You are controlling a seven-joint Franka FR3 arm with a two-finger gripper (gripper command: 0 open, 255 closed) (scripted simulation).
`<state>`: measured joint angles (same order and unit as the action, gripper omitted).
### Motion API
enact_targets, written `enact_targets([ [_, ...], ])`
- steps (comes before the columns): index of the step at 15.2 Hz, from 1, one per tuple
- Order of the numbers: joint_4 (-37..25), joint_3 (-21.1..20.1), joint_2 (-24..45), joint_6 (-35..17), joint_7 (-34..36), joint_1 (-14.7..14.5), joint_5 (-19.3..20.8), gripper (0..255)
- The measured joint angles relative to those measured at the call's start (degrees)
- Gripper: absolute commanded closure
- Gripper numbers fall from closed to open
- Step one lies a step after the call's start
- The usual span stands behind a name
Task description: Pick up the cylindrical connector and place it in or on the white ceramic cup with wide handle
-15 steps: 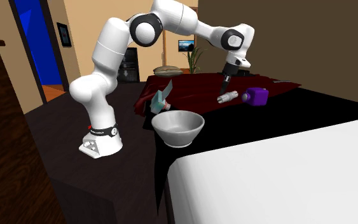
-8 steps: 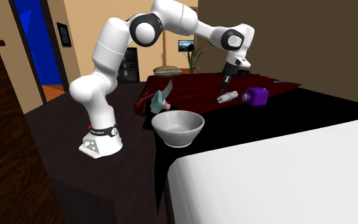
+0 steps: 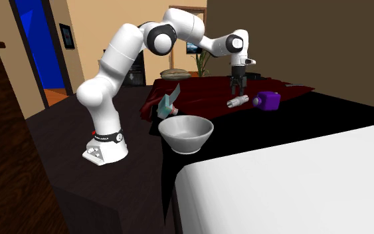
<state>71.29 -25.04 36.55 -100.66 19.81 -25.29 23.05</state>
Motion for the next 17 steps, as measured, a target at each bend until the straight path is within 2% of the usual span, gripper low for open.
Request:
enact_targets([
  [3, 1.8, 0.1, 0.1, -2.9, -2.0, -0.8, 2.9, 0],
  [8, 4.4, 0.5, 0.7, -6.2, -1.9, -0.4, 3.8, 0],
  [14, 4.3, 0.6, 1.1, -6.6, -1.8, -0.4, 3.9, 0],
  [15, 4.3, 0.6, 1.1, -6.6, -1.8, -0.4, 3.9, 255],
  [17, 4.3, 0.6, 1.1, -6.6, -1.8, -0.4, 3.9, 255],
])
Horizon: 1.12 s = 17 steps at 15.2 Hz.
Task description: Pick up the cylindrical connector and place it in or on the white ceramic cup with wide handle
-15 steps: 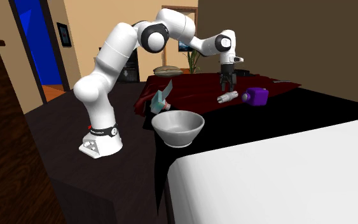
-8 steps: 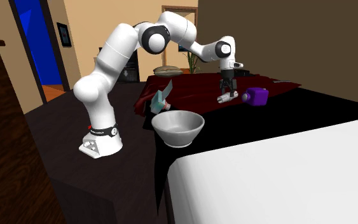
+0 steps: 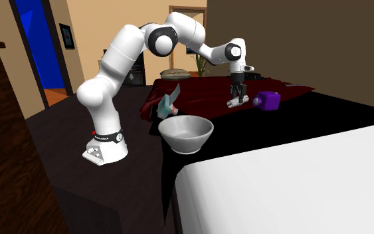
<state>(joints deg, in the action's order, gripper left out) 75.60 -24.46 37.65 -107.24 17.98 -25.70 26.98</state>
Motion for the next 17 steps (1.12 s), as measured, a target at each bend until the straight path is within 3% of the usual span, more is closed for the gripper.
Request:
enact_targets([
  [9, -0.1, 0.0, -0.2, 0.2, -0.1, 0.0, -0.1, 255],
  [17, -4.3, -0.4, -1.2, 5.2, -1.6, -0.4, -0.9, 255],
])
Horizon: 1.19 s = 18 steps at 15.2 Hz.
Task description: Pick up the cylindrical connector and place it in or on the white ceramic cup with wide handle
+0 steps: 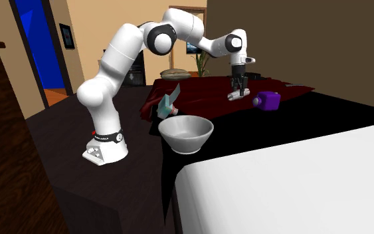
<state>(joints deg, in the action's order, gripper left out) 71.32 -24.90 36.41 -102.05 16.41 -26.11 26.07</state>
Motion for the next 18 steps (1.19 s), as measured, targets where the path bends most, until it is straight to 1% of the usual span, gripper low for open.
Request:
enact_targets([
  [9, -6.1, -0.2, -0.5, 6.2, -1.6, -1.0, -0.5, 255],
  [18, -15.6, 0.0, 0.9, 13.8, -3.7, -3.0, -0.4, 255],
])
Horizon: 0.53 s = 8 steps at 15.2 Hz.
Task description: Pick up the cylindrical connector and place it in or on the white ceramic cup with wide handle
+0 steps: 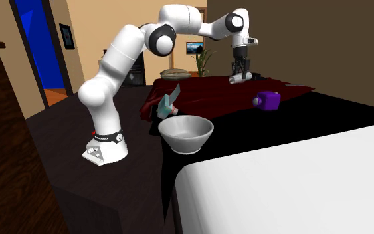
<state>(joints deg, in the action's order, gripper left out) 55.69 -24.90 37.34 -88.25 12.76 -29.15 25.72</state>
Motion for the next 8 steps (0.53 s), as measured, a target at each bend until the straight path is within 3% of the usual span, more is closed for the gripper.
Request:
enact_targets([
  [2, -2.3, 0.1, 0.5, 1.7, -0.4, -0.6, 0.1, 255],
  [3, -0.1, -0.1, -1.0, 1.0, -0.5, 0.4, -0.3, 255],
  [8, 20.5, -1.4, -14.2, -7.2, -2.5, 9.2, -4.6, 255],
])
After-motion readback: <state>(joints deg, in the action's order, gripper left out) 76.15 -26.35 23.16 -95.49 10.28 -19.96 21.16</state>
